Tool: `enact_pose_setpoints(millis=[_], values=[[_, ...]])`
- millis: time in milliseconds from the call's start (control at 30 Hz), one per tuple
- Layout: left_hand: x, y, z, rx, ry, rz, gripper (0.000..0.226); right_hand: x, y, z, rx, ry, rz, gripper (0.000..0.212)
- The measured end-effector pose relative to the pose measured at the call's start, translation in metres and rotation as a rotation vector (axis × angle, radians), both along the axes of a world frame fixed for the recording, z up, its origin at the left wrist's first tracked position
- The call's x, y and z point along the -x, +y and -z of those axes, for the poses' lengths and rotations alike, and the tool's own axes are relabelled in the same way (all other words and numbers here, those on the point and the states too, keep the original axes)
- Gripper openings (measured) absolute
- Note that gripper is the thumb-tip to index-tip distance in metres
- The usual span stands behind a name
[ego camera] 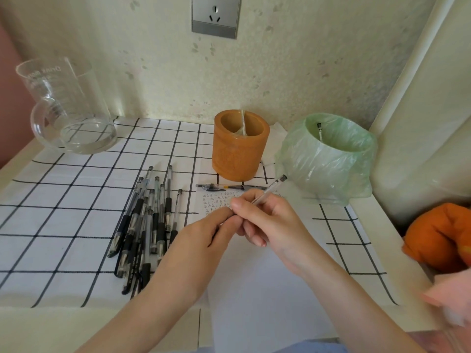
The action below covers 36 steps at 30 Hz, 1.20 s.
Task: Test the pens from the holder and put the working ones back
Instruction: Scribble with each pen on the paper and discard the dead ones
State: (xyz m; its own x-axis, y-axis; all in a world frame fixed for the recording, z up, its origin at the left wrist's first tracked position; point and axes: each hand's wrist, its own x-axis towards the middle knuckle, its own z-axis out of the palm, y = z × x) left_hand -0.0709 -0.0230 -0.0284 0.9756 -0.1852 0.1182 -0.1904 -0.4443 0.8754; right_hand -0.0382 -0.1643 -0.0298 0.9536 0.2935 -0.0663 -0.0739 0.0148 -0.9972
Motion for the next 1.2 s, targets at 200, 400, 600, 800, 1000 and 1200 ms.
enact_pose_setpoints(millis=[200, 400, 600, 800, 1000, 1200], values=[[-0.004, 0.004, -0.004, 0.124, 0.062, 0.051, 0.024, -0.001, -0.005, -0.007, -0.022, 0.006, -0.005, 0.019], [-0.001, 0.01, 0.009, -0.039, 0.137, -0.013, 0.022, -0.02, -0.029, -0.007, -0.175, 0.06, 0.298, 0.021], [-0.001, 0.005, 0.029, -0.379, -0.011, 0.141, 0.028, -0.039, -0.044, 0.007, -0.012, 0.081, 0.343, 0.023], [-0.003, 0.007, 0.041, -0.452, -0.045, 0.201, 0.026, -0.051, -0.037, 0.04, 0.222, -0.081, 0.577, 0.039], [-0.004, 0.007, 0.039, -0.453, -0.047, 0.201, 0.026, -0.057, -0.037, 0.052, 0.249, -0.202, 0.657, 0.045], [-0.003, 0.007, 0.038, -0.486, -0.027, 0.22, 0.027, -0.059, -0.037, 0.06, 0.29, -0.252, 0.677, 0.039]])
